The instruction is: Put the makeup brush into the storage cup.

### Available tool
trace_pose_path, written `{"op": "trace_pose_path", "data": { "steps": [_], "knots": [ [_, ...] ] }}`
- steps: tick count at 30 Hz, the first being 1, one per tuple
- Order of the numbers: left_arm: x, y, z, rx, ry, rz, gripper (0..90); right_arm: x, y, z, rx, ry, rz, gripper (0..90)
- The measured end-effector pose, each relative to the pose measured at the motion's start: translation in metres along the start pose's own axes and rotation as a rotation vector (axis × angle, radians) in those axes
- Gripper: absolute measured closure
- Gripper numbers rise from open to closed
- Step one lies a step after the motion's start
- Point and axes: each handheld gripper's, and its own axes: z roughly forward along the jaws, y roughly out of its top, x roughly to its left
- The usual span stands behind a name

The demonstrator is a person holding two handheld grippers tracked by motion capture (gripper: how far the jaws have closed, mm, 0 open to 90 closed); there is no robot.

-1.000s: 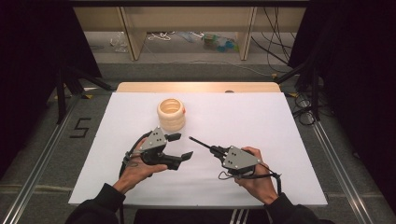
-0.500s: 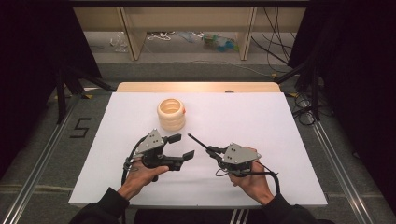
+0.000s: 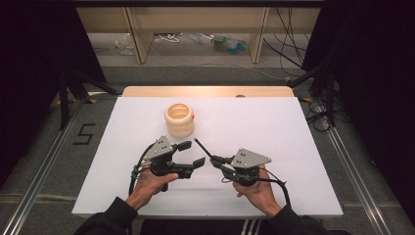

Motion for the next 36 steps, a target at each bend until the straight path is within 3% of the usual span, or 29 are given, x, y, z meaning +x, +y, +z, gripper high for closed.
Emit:
{"op": "trace_pose_path", "data": {
  "steps": [8,9,11,15,16,19,24,26,29,31,33,36],
  "knots": [
    [-0.001,0.001,0.002,-0.011,-0.012,0.018,22.0,0.004,-0.001,0.005,-0.008,0.016,0.015,83.9],
    [-0.002,0.001,0.001,-0.013,-0.003,-0.008,22.8,0.004,-0.001,0.005,-0.002,0.022,0.013,83.9],
    [-0.001,0.001,0.001,-0.017,-0.005,0.001,24.3,0.005,-0.001,0.006,-0.006,0.025,0.014,83.9],
    [-0.001,0.001,0.001,-0.026,-0.008,-0.008,28.6,0.006,0.000,0.007,-0.016,0.027,0.022,83.9],
    [0.001,0.002,0.001,-0.026,-0.019,0.011,29.3,0.007,0.000,0.007,-0.017,0.026,0.021,83.9],
    [0.001,0.001,0.001,-0.028,-0.029,-0.013,35.6,0.007,0.000,0.008,-0.017,0.036,0.025,83.9],
    [0.000,0.001,0.001,-0.038,-0.033,-0.025,42.5,0.008,0.000,0.009,-0.025,0.045,0.039,83.9],
    [0.001,0.001,0.000,-0.042,-0.047,-0.009,47.0,0.009,0.000,0.010,-0.038,0.054,0.042,83.9],
    [0.000,0.001,0.000,-0.047,-0.048,-0.029,50.3,0.010,0.000,0.010,-0.035,0.067,0.063,83.9],
    [0.000,0.001,0.000,-0.048,-0.050,-0.026,52.5,0.009,0.001,0.010,-0.046,0.046,0.049,83.9],
    [0.001,0.002,0.000,-0.050,-0.060,-0.003,54.2,0.010,0.002,0.011,-0.056,0.049,0.050,83.9],
    [0.001,0.002,0.000,-0.051,-0.065,-0.001,55.6,0.010,0.002,0.011,-0.057,0.047,0.048,83.9]
  ]
}}
